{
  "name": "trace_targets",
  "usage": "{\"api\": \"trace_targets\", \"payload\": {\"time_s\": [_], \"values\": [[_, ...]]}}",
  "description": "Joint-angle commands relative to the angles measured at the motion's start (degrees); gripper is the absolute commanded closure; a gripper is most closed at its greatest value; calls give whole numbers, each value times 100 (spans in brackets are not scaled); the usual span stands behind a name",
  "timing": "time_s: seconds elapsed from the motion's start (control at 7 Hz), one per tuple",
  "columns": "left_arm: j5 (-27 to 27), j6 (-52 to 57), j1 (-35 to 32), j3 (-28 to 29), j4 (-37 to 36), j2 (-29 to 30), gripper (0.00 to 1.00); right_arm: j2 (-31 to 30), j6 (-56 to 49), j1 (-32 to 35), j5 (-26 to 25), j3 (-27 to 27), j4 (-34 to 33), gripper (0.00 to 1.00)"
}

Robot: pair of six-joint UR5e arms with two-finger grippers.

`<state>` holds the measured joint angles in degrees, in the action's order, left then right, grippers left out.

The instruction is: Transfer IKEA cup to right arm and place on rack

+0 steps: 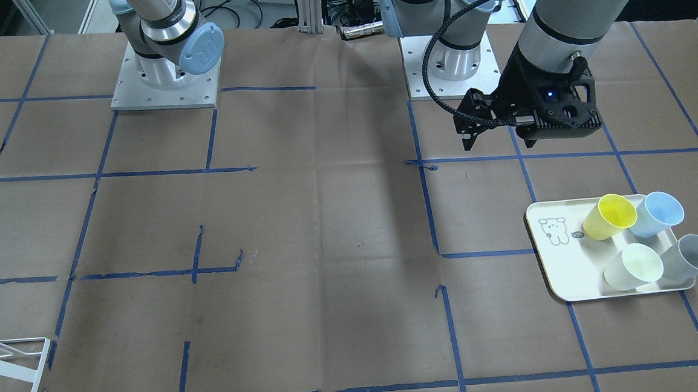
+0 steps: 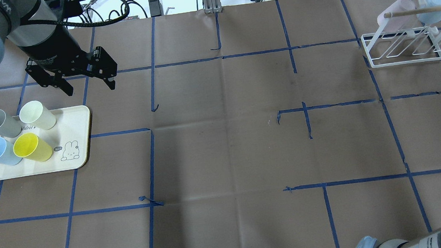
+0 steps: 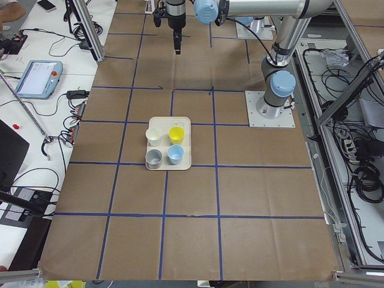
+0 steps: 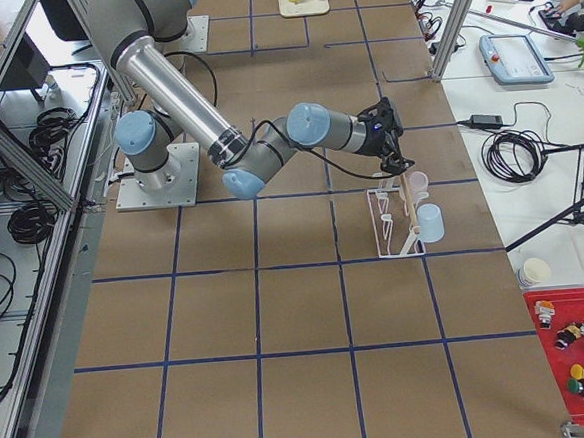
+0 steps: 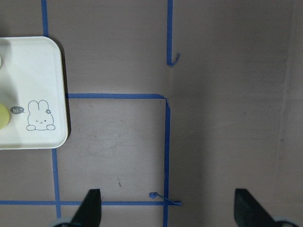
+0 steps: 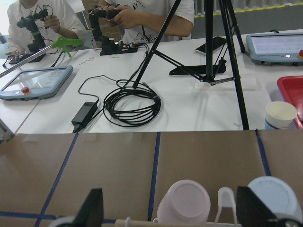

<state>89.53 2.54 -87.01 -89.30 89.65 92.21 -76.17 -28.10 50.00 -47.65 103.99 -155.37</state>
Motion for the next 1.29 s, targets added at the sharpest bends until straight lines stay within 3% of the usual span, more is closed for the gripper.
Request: {"api": "trace_targets", "payload": {"time_s": [0.0,0.29,0.43,0.71,1.0,1.14], "values": [[-6,18,-9,0,0,-2,1,-842,-754,141,-400,147,2507,0],[-6,124,0,0,0,-2,1,-1485,-916,254,-744,165,4618,0],[-6,124,0,0,0,-10,1,-1810,-864,473,-1120,122,5283,0],[-6,124,0,0,0,-19,1,-2024,-602,580,-1499,-114,5805,0],[-6,124,0,0,0,-10,1,-1859,-337,747,-1798,-955,6657,0],[3,98,0,0,0,-10,1,-1475,-145,930,-2113,-1404,6861,0]]}}
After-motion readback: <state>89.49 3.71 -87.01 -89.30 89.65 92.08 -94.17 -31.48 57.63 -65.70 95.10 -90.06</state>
